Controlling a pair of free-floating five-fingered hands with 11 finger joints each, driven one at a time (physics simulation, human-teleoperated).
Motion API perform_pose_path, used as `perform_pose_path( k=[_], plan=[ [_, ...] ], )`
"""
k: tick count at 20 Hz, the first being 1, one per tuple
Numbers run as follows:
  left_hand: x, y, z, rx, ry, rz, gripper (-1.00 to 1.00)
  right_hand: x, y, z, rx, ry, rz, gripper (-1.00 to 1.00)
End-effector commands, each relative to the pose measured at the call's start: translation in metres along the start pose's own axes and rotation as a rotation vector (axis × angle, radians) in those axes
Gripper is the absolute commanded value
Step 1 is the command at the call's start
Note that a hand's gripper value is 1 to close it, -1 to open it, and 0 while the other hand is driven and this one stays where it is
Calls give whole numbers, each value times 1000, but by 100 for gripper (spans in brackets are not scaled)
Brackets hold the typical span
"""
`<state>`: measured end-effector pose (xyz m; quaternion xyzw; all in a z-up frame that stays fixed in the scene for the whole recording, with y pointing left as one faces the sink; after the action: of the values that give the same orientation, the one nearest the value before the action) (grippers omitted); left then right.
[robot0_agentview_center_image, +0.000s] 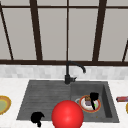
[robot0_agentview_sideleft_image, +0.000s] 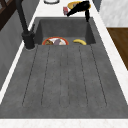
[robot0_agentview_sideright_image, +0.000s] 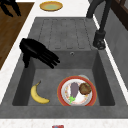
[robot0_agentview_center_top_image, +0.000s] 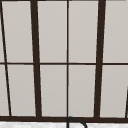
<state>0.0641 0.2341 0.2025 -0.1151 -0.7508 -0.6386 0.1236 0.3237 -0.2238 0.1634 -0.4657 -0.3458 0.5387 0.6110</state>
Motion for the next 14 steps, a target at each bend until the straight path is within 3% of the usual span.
perform_pose_path(
  k=[1, 4, 10, 14],
  plan=[
    [0, 0, 0, 0, 0, 0, 0, -12, -9, 11, 68, -2, -70, -100],
    [0, 0, 0, 0, 0, 0, 0, -21, -19, 28, 103, -24, -64, -100],
    [0, 0, 0, 0, 0, 0, 0, -43, -24, 82, 127, -59, -117, -100],
    [0, 0, 0, 0, 0, 0, 0, -48, -17, 113, 104, -58, -119, -100]
  ],
)
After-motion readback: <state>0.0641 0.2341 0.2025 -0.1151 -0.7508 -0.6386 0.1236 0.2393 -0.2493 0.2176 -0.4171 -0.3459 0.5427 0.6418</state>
